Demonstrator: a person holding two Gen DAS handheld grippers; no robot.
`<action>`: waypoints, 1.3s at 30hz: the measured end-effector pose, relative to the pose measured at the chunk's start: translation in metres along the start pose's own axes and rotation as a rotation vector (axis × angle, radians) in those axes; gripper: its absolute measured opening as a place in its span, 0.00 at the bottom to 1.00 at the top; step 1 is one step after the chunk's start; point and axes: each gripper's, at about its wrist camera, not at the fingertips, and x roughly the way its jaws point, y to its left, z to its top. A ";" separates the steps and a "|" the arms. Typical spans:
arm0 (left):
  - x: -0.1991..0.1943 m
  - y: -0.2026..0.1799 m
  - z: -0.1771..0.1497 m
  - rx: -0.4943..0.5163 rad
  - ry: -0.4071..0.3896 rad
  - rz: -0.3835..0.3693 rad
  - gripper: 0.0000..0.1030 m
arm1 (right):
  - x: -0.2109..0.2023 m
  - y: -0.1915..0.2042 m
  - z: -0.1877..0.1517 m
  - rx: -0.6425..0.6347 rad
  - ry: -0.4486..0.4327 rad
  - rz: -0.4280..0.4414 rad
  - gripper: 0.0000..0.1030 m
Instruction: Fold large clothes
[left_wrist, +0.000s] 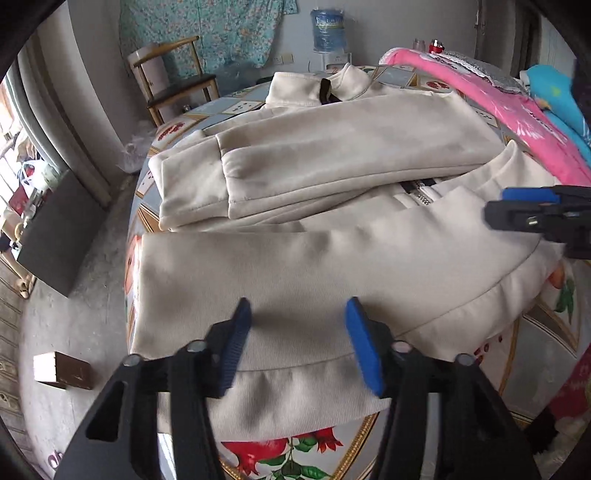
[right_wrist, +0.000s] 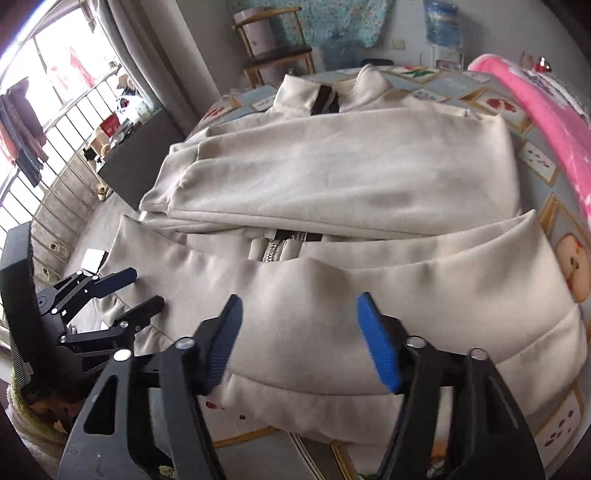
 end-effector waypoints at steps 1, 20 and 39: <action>0.001 -0.003 -0.001 0.010 -0.005 0.021 0.31 | 0.010 0.003 -0.001 -0.016 0.033 -0.033 0.19; -0.022 0.052 0.021 -0.073 -0.159 0.185 0.00 | 0.003 0.013 0.011 -0.058 -0.132 -0.101 0.03; -0.025 0.061 -0.005 -0.146 -0.126 0.016 0.00 | 0.019 0.009 0.002 -0.066 -0.146 -0.153 0.04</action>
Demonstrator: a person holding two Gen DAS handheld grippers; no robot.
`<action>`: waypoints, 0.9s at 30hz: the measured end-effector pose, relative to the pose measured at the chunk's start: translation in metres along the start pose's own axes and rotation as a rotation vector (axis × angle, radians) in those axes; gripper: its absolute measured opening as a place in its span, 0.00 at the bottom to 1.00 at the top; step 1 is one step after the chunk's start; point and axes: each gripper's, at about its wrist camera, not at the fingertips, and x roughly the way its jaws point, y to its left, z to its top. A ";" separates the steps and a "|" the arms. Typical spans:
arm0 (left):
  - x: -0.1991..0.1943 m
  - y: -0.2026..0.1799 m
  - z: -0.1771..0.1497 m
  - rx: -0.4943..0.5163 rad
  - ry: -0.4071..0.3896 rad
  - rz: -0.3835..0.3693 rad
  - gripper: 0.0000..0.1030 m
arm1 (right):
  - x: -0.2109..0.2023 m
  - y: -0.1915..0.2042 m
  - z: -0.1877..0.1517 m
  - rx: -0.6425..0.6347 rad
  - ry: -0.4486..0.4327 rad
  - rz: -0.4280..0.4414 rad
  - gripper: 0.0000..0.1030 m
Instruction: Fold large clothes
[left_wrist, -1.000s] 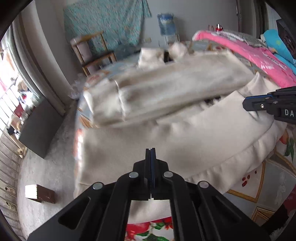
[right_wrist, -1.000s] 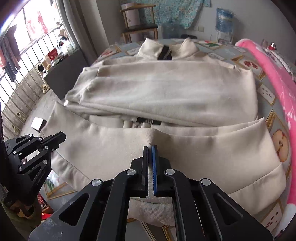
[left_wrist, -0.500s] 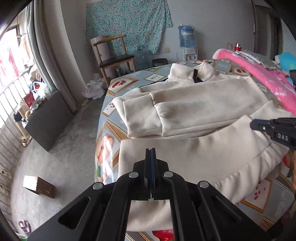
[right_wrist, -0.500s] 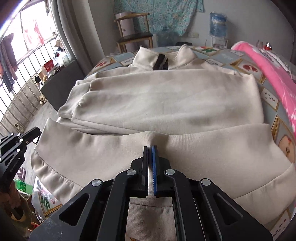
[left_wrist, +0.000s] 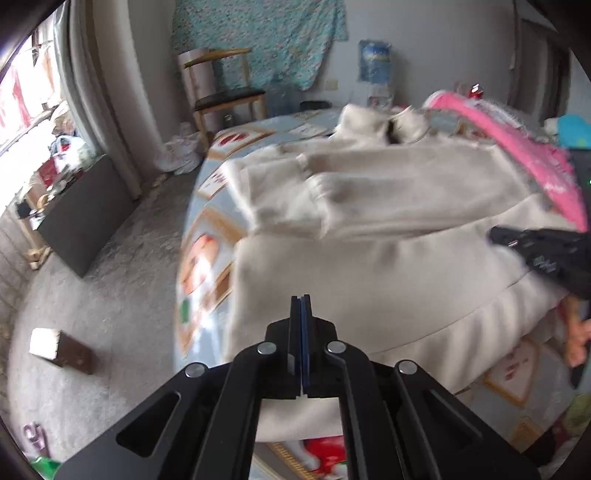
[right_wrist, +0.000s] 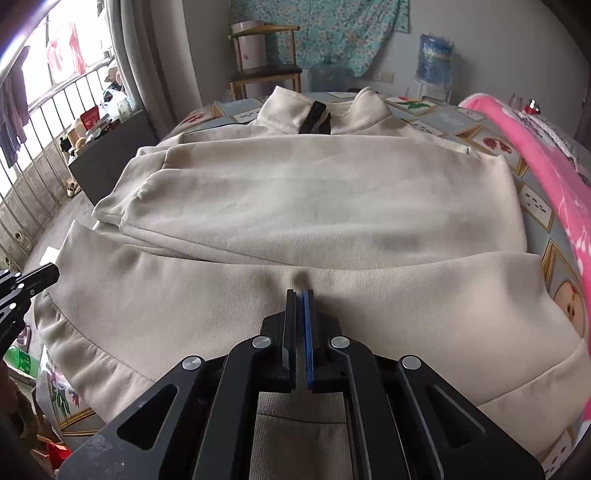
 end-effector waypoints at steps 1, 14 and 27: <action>-0.002 -0.009 0.004 0.018 -0.014 -0.034 0.01 | 0.001 -0.002 0.000 0.014 -0.001 0.008 0.04; 0.041 -0.071 0.004 0.207 0.087 -0.018 0.01 | -0.064 -0.096 -0.002 0.201 -0.090 -0.033 0.55; 0.040 -0.071 0.003 0.208 0.083 -0.008 0.01 | -0.057 -0.186 -0.006 0.298 -0.008 -0.065 0.08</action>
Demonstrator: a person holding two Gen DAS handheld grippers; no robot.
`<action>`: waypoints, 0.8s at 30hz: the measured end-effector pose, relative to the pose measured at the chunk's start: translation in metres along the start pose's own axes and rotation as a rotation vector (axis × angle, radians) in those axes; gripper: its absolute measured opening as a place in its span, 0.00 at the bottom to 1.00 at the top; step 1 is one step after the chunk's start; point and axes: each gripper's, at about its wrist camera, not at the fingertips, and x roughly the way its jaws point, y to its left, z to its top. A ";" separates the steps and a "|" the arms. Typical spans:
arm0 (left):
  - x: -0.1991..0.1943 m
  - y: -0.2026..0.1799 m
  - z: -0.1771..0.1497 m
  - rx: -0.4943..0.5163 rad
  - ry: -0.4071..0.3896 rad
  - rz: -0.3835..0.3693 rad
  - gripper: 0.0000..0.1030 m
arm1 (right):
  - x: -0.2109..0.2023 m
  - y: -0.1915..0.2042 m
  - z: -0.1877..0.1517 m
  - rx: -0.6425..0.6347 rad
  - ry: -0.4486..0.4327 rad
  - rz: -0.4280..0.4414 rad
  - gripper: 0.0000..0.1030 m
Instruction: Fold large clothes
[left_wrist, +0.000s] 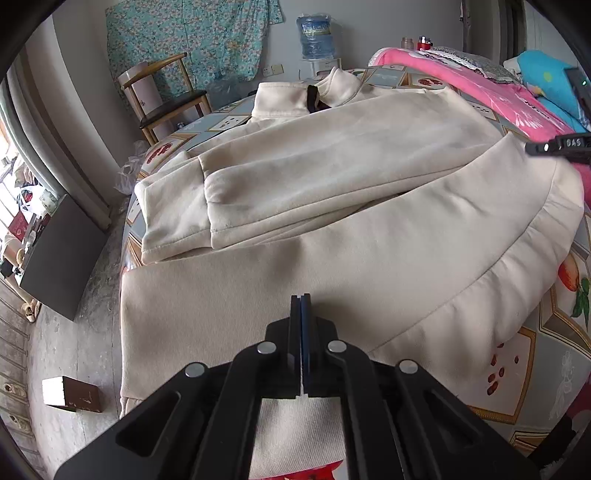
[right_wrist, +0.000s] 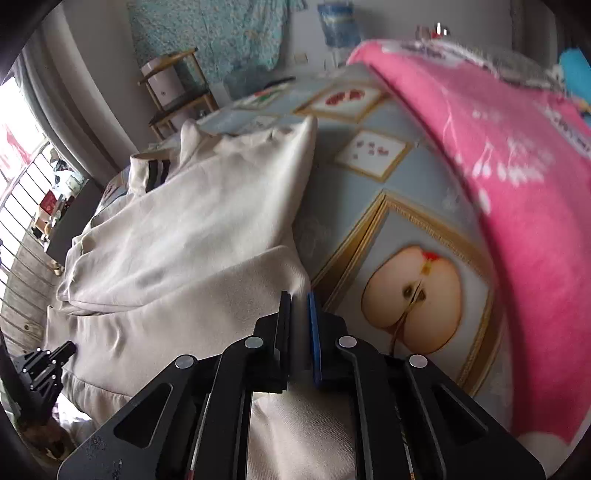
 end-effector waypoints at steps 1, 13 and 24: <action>0.000 0.000 0.000 0.002 0.000 0.008 0.01 | -0.010 0.005 0.000 -0.016 -0.047 -0.032 0.08; 0.000 0.006 -0.003 -0.002 -0.009 0.010 0.01 | -0.015 -0.024 -0.003 0.102 -0.077 -0.134 0.10; -0.050 -0.023 -0.006 0.085 -0.109 -0.257 0.01 | -0.054 0.124 -0.082 -0.267 0.015 0.268 0.35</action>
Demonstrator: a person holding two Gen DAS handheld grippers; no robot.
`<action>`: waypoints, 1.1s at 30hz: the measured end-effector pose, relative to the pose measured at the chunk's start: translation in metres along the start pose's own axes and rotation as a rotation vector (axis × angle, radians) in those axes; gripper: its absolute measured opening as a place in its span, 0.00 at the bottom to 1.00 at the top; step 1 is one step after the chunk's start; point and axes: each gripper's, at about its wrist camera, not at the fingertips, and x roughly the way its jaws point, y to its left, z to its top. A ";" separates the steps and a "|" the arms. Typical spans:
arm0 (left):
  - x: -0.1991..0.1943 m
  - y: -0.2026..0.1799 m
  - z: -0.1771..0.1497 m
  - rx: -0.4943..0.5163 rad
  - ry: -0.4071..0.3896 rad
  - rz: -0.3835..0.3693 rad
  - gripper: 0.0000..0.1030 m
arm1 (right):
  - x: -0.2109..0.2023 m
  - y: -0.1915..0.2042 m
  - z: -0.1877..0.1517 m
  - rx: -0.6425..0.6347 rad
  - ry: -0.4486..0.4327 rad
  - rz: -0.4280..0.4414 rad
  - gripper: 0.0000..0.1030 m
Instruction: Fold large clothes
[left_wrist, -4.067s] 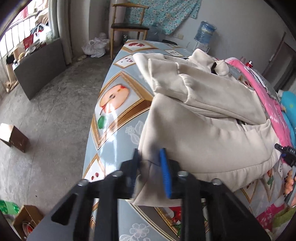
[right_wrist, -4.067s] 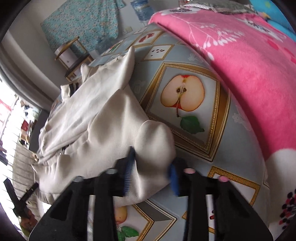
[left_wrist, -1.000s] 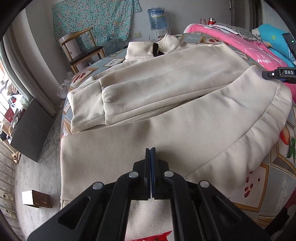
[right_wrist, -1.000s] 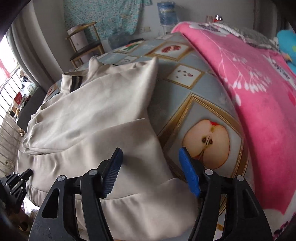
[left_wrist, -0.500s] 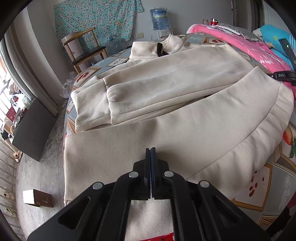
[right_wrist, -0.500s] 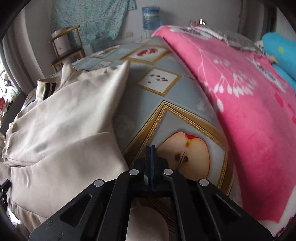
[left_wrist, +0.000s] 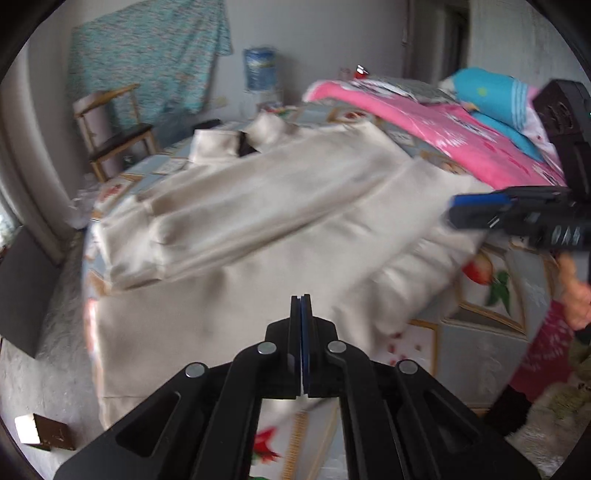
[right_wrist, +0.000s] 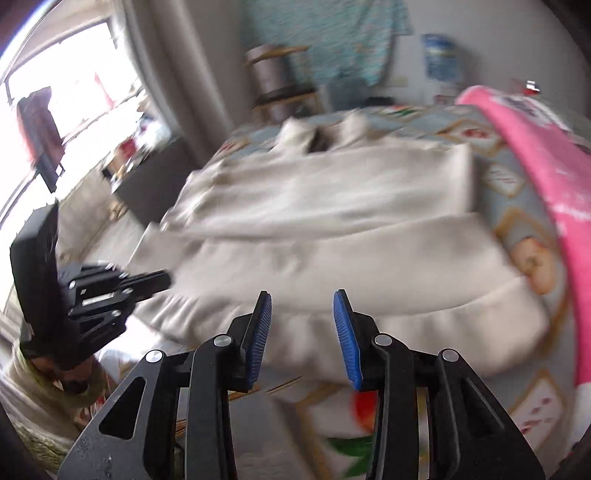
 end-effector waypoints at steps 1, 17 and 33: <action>0.008 -0.007 -0.002 0.018 0.029 0.003 0.01 | 0.013 0.011 -0.003 -0.027 0.031 0.009 0.33; 0.025 0.027 -0.012 -0.166 0.053 -0.063 0.02 | 0.055 0.045 -0.012 -0.110 0.119 -0.085 0.30; 0.003 0.095 -0.046 -0.341 0.056 0.085 0.02 | 0.052 0.034 -0.010 -0.045 0.118 -0.052 0.21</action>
